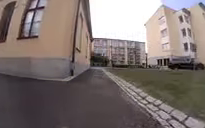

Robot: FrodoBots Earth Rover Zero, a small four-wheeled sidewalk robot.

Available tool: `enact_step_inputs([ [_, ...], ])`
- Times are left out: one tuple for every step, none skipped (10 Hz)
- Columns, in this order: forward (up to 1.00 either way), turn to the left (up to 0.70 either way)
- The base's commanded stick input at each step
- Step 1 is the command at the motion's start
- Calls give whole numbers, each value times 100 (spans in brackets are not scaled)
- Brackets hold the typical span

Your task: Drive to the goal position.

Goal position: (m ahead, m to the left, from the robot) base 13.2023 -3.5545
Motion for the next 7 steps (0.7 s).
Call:
enact_step_inputs([
  [70, 0],
  [70, 0],
  [70, 0],
  [70, 0],
  [70, 0],
  [70, 0],
  [70, 0],
])
